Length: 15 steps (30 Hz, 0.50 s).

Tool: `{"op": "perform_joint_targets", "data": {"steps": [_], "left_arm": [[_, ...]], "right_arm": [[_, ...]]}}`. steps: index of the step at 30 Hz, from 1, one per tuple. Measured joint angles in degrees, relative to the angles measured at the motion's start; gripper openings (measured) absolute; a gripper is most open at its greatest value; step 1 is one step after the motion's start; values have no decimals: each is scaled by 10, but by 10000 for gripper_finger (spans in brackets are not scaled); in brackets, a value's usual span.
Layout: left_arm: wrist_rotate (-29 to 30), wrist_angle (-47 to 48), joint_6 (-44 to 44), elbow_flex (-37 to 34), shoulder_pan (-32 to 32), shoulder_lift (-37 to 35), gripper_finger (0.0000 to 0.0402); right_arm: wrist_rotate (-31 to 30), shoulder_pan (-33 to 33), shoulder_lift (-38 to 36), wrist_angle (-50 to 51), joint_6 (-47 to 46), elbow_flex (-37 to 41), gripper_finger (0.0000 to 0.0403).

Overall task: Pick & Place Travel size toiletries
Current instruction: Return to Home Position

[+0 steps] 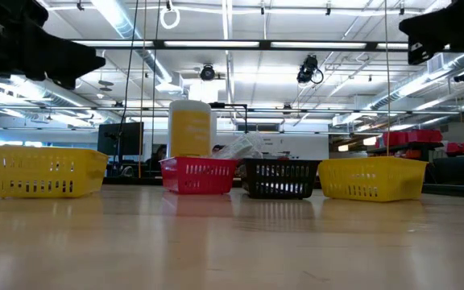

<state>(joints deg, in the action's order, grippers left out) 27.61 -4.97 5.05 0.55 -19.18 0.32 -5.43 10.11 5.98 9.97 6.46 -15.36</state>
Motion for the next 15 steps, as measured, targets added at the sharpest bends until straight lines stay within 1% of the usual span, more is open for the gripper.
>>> {"op": "perform_joint_targets", "data": {"steps": [4, 7, 12, 15], "left_arm": [[-33, 1, -4, 0, 21, 3, 173], [-30, 1, -5, 0, 32, 4, 173], [-29, 1, -45, 0, 36, 4, 173], [-29, 1, -46, 0, 36, 4, 173]], "right_arm": [[0, 0, -18, -17, -2, 29, 5], [-4, 0, -24, -23, -20, 48, 5], [-8, -1, -25, -30, -48, 82, 5], [-37, 0, -25, -41, -60, 105, 5]]}}
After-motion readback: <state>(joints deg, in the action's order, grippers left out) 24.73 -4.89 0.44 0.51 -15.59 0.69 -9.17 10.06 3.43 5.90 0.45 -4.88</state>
